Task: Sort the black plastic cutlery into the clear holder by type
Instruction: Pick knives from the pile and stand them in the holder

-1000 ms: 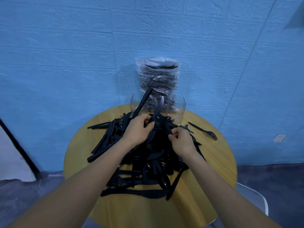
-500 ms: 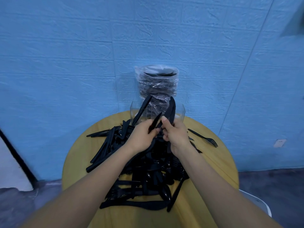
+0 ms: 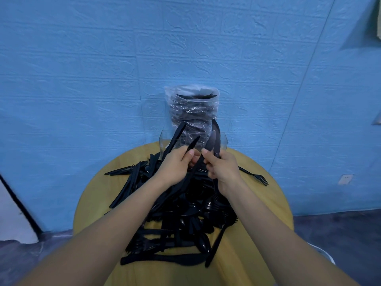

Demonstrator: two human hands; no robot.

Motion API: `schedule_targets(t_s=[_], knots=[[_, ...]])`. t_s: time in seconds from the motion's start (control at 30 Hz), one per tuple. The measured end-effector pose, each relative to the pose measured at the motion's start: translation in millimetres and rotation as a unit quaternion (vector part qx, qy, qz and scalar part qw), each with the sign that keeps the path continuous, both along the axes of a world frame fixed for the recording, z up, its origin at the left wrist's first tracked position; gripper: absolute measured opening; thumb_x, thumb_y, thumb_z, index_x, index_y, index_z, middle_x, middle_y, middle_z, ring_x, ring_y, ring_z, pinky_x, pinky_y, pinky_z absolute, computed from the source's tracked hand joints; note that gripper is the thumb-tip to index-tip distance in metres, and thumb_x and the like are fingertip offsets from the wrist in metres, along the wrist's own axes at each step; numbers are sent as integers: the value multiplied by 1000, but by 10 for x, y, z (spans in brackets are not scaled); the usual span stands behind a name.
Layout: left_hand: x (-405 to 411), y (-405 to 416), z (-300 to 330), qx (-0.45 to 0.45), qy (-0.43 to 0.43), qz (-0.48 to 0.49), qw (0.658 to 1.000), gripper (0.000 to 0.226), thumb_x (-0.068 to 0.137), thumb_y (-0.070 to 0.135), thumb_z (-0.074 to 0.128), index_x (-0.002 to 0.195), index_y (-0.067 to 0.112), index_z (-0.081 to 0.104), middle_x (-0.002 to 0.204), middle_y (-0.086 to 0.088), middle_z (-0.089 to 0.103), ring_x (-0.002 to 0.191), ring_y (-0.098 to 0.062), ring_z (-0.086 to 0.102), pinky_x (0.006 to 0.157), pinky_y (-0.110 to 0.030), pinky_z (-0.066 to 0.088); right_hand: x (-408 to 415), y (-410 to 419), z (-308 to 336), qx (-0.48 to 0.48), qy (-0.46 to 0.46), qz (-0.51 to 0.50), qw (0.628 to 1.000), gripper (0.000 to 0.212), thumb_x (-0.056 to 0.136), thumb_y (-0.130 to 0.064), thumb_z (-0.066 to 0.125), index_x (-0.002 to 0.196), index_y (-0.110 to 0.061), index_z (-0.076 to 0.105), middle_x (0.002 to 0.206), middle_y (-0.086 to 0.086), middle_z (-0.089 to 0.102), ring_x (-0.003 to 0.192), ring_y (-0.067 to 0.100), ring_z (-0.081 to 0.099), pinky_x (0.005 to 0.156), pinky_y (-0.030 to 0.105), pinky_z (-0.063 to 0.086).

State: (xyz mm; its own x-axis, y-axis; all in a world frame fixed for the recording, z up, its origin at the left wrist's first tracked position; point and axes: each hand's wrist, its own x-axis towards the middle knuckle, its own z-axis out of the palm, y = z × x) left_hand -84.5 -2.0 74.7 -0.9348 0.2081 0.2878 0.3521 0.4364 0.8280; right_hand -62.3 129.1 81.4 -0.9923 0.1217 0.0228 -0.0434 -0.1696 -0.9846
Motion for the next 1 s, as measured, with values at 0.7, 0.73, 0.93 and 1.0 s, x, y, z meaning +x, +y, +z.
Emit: schedule_targets(t_s=[0.7, 0.73, 0.93, 1.0], knots=[[102, 159, 29, -90, -19, -72, 993, 36, 102, 23, 34, 135, 11, 38, 120, -5, 57, 106, -18, 55, 95, -37, 45, 52, 40, 82, 11, 23, 24, 999, 13, 91, -17, 62, 80, -11, 61, 60, 1, 45, 38, 2, 33, 38, 16, 28], [101, 158, 32, -98, -25, -77, 992, 40, 102, 19, 35, 140, 12, 33, 127, -6, 54, 112, -19, 53, 99, -37, 43, 60, 29, 73, 13, 27, 34, 999, 12, 91, -18, 62, 82, -10, 61, 62, 1, 46, 38, 2, 34, 38, 15, 28], [179, 117, 26, -81, -44, -115, 989, 35, 101, 13, 35, 136, 15, 35, 112, -3, 58, 98, -12, 55, 85, -16, 44, 83, 37, 118, 8, 37, 32, 999, 23, 91, -13, 62, 71, -12, 50, 54, -2, 39, 34, 1, 34, 35, 14, 29], [240, 79, -13, -94, -32, -90, 991, 25, 101, 15, 35, 126, 18, 40, 88, 3, 57, 73, -5, 53, 65, -10, 42, 74, 62, 101, 14, 27, 19, 999, 27, 91, -15, 62, 69, -14, 48, 55, -2, 38, 35, 1, 32, 36, 15, 28]])
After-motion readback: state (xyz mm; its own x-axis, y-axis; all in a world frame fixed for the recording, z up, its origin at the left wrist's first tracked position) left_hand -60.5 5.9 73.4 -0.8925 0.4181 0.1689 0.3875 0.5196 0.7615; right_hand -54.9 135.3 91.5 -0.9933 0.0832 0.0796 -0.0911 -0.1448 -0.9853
